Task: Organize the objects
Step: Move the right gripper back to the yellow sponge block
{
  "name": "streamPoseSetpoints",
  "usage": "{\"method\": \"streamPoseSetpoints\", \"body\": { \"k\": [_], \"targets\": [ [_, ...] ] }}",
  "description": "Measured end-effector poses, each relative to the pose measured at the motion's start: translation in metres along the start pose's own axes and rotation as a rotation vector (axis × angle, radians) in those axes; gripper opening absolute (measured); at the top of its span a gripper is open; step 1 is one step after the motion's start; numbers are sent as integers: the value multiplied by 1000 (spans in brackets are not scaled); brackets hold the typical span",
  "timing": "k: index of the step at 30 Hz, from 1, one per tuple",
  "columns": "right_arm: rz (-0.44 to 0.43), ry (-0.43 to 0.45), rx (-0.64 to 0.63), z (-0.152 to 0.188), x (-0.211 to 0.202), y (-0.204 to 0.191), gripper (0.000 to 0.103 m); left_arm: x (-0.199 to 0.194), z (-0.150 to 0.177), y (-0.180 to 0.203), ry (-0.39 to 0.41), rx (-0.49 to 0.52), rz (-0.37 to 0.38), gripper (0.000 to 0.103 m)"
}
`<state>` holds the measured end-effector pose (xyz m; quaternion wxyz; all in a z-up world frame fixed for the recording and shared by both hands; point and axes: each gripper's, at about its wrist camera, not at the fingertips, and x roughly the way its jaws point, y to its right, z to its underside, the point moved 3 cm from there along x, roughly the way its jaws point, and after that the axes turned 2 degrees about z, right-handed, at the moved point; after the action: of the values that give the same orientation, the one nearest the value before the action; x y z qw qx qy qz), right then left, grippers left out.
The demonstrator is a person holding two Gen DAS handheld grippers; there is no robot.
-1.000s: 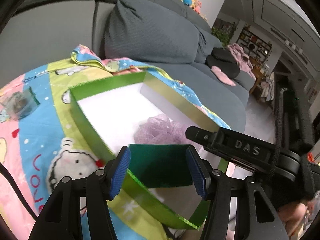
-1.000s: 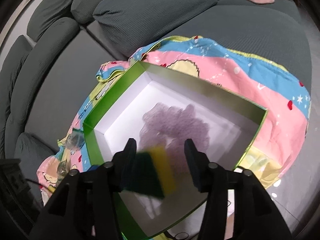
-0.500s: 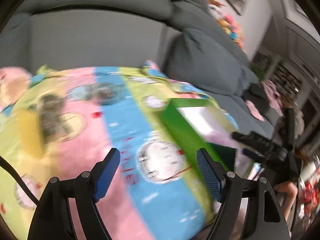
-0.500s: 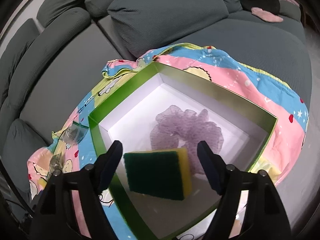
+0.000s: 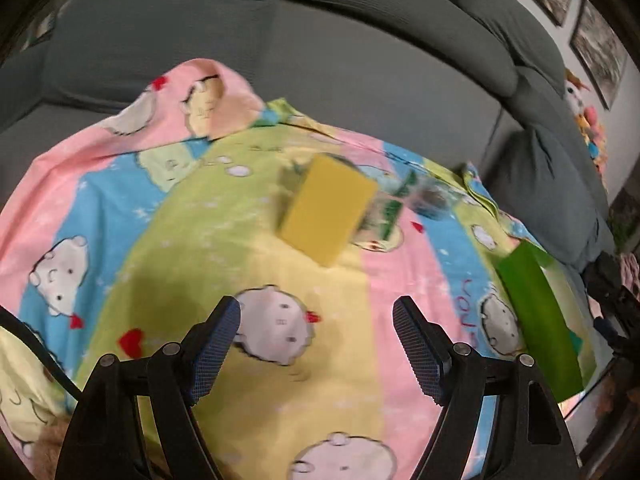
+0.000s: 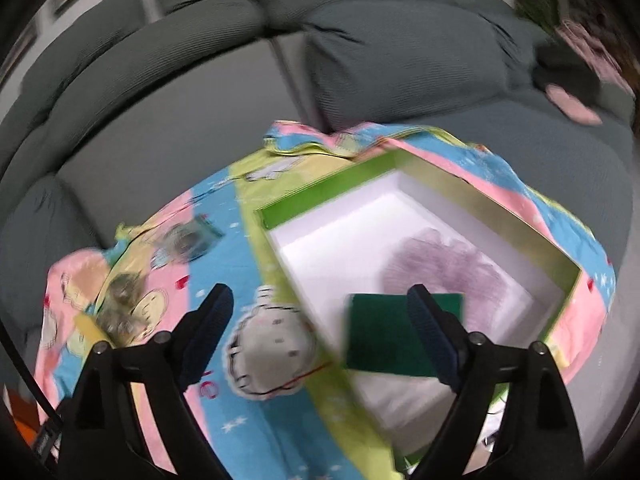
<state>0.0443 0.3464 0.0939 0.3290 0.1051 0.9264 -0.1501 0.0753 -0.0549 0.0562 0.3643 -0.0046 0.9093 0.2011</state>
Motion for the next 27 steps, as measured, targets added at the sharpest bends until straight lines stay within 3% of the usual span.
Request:
{"method": "streamPoseSetpoints", "body": {
  "k": [5, 13, 18, 27],
  "targets": [
    [-163, -48, -145, 17, 0, -68, 95, -1, 0, -32, -5, -98, 28, 79],
    [-332, -129, -362, 43, 10, -186, 95, 5, 4, -49, -42, -137, -27, 79],
    [-321, -192, -561, 51, 23, -263, 90, 5, 5, -53, -42, -153, -8, 79],
    [-203, -205, -821, 61, 62, -338, 86, 8, 3, -63, -70, -197, 24, 79]
  ]
}}
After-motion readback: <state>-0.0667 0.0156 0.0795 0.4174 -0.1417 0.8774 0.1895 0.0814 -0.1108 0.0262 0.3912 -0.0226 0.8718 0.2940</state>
